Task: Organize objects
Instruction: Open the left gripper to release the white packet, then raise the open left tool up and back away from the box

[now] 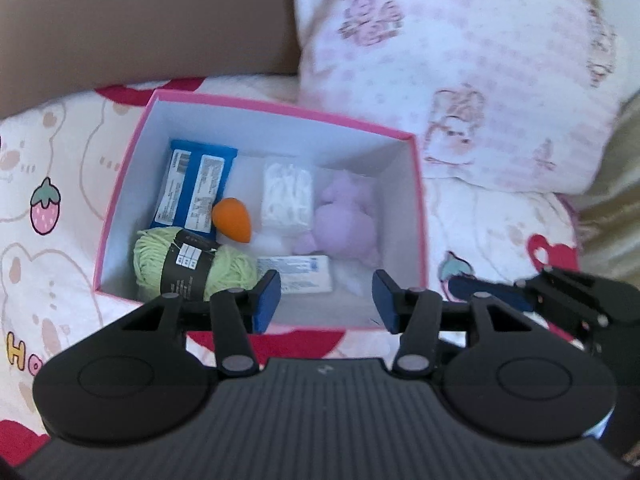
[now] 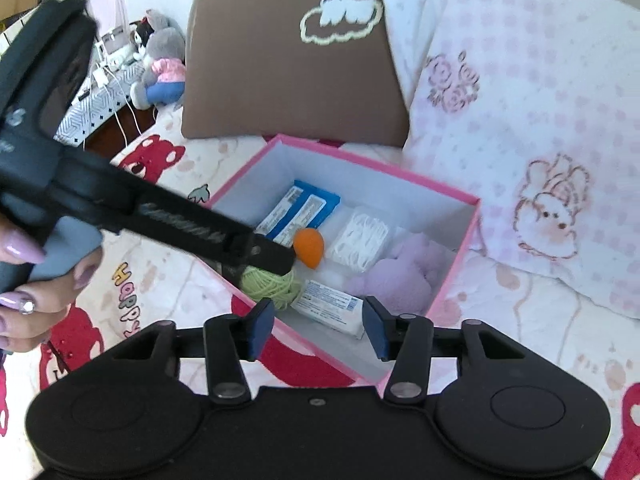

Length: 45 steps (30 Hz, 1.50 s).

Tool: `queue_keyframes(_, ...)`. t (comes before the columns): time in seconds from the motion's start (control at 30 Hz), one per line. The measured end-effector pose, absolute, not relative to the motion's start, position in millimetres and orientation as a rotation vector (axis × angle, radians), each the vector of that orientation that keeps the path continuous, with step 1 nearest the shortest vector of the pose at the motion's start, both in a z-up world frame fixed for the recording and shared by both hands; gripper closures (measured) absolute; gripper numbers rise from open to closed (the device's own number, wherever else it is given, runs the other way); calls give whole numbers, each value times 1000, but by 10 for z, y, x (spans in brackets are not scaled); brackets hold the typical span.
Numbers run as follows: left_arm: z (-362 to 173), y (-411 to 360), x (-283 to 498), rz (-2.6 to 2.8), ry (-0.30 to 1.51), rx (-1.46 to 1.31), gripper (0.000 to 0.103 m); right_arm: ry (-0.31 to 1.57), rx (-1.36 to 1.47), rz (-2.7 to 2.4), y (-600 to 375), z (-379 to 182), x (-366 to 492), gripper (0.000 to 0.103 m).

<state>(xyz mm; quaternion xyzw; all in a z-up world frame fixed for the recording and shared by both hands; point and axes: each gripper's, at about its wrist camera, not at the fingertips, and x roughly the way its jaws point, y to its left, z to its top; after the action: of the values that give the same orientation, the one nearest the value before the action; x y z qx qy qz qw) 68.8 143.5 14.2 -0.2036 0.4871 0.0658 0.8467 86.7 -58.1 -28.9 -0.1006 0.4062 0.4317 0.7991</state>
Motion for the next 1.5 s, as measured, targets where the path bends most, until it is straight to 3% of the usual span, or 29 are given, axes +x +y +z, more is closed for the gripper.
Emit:
queue_keyframes(0.13,318,1378,502,145,1005,-455,39,863,-213,897,-749,-175,785,42)
queue_keyframes(0.4,517,1231,247,199,1001,-416,32,864,-189,841,-1000,-95,616,42)
queue_keyframes(0.5,579,1169,132,192,974,-414,19,854,-184,818,-1086,-52,538,38)
queue_keyframes(0.67,656,990,-52,185,935,-349,11,842,-163,781,-1272,-20,429,33)
queue_keyframes(0.73,660,917,-114,188,925,-334,9,841,-157,755,-1349,-23,396,32)
queue_keyframes(0.93,597,663,-184,187,966,-270,3,842,-119,670,-1560,-66,346,14)
queue_keyframes(1.1,463,518,-179,238,1042,-228,3,883,-105,591,-1657,-117,323,13)
queue_keyframes(1.5,442,325,-333,360,995,-163,3,932,-92,529,-1873,-195,222,13)
